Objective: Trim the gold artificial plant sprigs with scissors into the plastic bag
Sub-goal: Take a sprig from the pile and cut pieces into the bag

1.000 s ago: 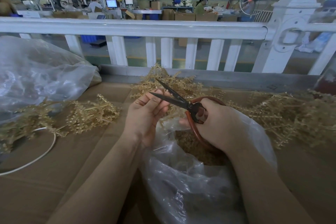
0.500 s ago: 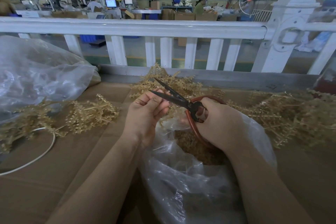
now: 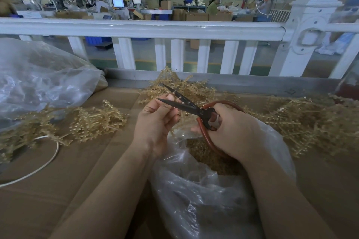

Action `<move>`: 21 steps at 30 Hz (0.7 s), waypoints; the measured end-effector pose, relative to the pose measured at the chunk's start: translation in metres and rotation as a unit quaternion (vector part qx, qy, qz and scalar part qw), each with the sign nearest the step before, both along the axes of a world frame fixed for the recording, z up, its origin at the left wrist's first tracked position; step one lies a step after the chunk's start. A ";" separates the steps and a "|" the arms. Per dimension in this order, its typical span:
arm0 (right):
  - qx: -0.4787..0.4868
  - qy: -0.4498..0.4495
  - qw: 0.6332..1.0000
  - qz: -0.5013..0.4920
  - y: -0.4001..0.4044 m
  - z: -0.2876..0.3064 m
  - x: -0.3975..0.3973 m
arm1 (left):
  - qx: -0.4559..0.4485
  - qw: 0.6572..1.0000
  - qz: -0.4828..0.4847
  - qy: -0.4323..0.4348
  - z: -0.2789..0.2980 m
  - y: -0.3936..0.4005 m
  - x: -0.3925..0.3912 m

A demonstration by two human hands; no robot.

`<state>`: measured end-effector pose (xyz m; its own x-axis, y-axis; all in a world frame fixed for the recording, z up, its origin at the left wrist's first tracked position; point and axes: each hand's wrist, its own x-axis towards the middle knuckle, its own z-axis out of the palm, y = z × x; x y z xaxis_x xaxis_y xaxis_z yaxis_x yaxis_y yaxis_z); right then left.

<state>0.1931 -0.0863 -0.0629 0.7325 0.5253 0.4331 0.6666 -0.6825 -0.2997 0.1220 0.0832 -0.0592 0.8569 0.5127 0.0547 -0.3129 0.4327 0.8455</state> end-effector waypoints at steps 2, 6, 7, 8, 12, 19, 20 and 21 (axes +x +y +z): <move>-0.002 -0.003 1.000 -0.001 0.000 0.000 0.000 | 0.013 1.000 0.002 -0.005 -0.001 -0.001 0.000; -0.004 0.012 1.000 0.001 0.000 0.002 -0.002 | 0.033 0.999 0.007 0.005 -0.001 -0.001 0.000; -0.002 0.014 1.000 0.001 0.000 0.003 -0.003 | 0.041 0.999 0.010 0.011 -0.001 -0.001 0.000; 0.000 0.013 1.000 0.000 -0.001 0.004 -0.004 | 0.049 0.999 0.013 0.014 -0.002 -0.001 0.000; -0.011 0.027 1.000 0.000 -0.002 0.005 -0.005 | 0.054 0.998 0.025 0.015 0.000 -0.002 -0.001; -0.040 0.045 0.998 0.003 0.000 0.010 -0.007 | 0.062 0.996 0.063 -0.002 0.002 -0.006 -0.001; -0.044 0.050 0.998 0.002 0.000 0.012 -0.008 | 0.062 0.996 0.067 0.001 0.002 -0.006 -0.001; -0.046 0.054 0.998 0.000 0.000 0.013 -0.008 | 0.062 0.996 0.070 0.002 0.002 -0.006 -0.001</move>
